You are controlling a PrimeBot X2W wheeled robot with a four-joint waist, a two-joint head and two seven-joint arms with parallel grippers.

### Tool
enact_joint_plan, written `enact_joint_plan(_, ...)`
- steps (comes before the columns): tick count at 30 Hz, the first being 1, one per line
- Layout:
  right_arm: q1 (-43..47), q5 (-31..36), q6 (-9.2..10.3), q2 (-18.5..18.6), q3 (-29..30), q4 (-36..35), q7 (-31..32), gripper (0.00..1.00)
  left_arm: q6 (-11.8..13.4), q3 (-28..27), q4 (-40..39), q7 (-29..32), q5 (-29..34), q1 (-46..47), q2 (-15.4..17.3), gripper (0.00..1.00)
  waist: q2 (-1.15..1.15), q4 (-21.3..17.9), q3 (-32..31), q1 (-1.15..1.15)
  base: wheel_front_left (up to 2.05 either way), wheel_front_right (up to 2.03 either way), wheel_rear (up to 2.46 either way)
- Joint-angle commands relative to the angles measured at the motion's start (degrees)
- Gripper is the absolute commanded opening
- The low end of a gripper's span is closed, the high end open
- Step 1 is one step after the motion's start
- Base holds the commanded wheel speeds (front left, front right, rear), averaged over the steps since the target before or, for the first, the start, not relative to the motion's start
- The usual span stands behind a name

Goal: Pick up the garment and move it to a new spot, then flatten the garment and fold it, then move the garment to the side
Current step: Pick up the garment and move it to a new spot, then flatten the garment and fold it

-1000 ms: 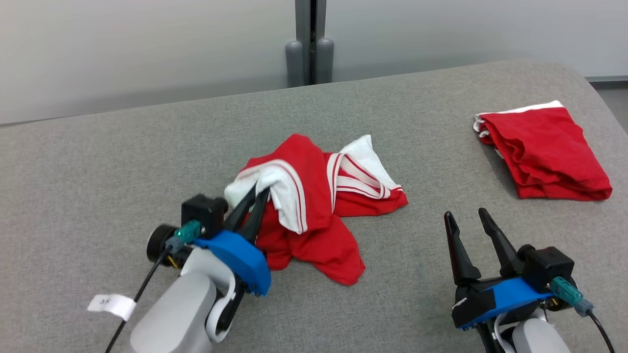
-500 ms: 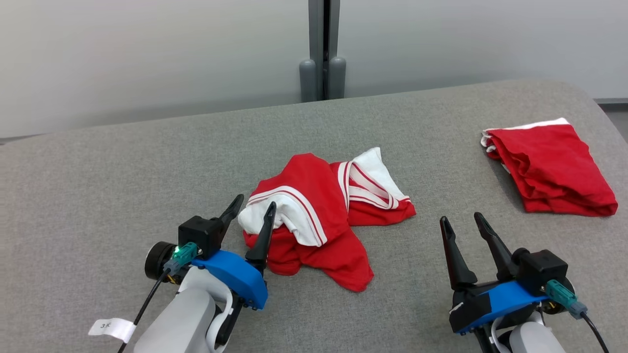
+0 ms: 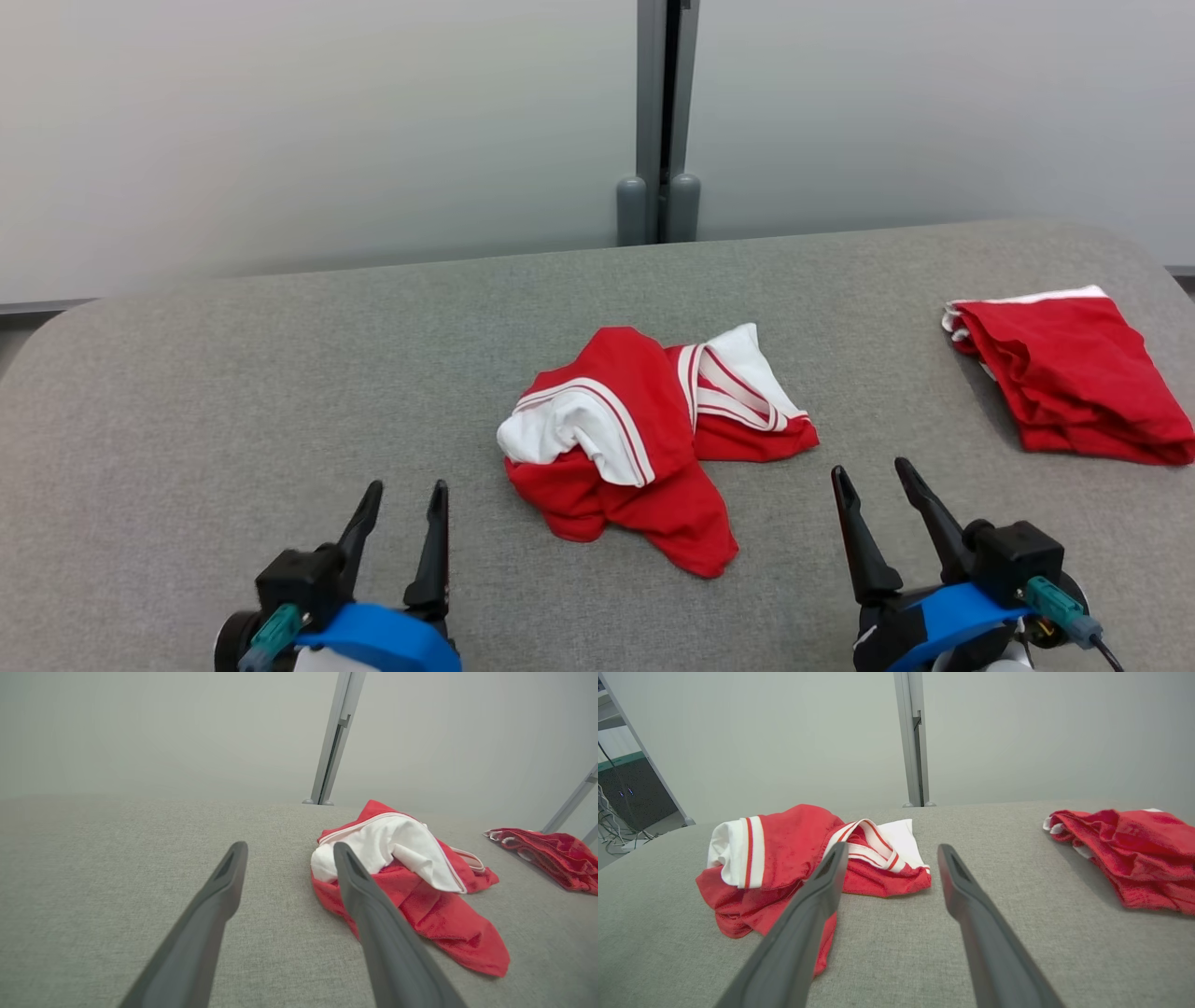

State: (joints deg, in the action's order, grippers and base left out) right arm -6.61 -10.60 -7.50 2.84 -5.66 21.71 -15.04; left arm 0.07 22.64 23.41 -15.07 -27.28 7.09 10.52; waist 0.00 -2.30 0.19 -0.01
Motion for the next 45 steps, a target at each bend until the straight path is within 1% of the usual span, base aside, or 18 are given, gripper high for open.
enact_joint_plan(1, 1.04, -0.13, 0.01, 0.11, -0.16, 0.05, -0.2, 1.0, 0.62, -1.4, -1.0, -0.13, -0.03, -1.43, -0.4, 1.0, 0.0, 0.46, -0.09, 0.01, 0.0, 0.0, 0.0)
enact_joint_plan(4, 1.79, -0.87, 0.01, 0.11, -0.74, 0.21, -0.2, 1.0, 1.26, -4.66, -2.86, -0.13, 0.68, -4.63, -1.21, 1.0, 0.0, 1.1, -0.18, 0.01, 0.0, 0.0, 0.0)
enact_joint_plan(9, 2.59, -2.04, 0.01, 0.1, -1.45, 0.53, -0.2, 1.0, 0.39, -7.85, -3.93, -0.13, 2.17, -8.04, -2.58, 1.0, 0.0, 2.19, -0.24, 0.01, 0.0, 0.0, 0.0)
enact_joint_plan(15, 2.19, -2.31, 0.01, 0.11, -1.63, 1.74, -0.2, 1.0, -0.78, -10.27, -3.61, -0.14, 3.98, -8.83, -3.65, 1.0, 0.0, 3.04, -0.34, 0.01, 0.0, 0.0, 0.0)
enact_joint_plan(26, 1.31, -2.59, 0.01, 0.11, -1.95, 2.72, -0.2, 1.0, -2.59, -12.62, -2.58, -0.14, 6.19, -8.57, -4.96, 1.0, 0.0, 2.78, -0.12, 0.01, 0.0, 0.0, 0.0)
enact_joint_plan(40, 0.35, -1.96, 0.01, 0.11, -0.89, 2.69, -0.2, 1.0, -3.84, -14.23, -1.37, -0.14, 7.8, -7.11, -6.24, 1.0, 0.0, 3.15, 0.88, 0.01, 0.0, 0.0, 0.0)
enact_joint_plan(45, -1.58, 0.58, 0.01, 0.11, -0.29, 4.0, -0.2, 1.0, -4.17, -14.74, -1.61, -0.14, 8.27, -6.44, -6.54, 1.0, 0.0, 3.69, 1.97, 0.01, 0.0, 0.0, 0.0)
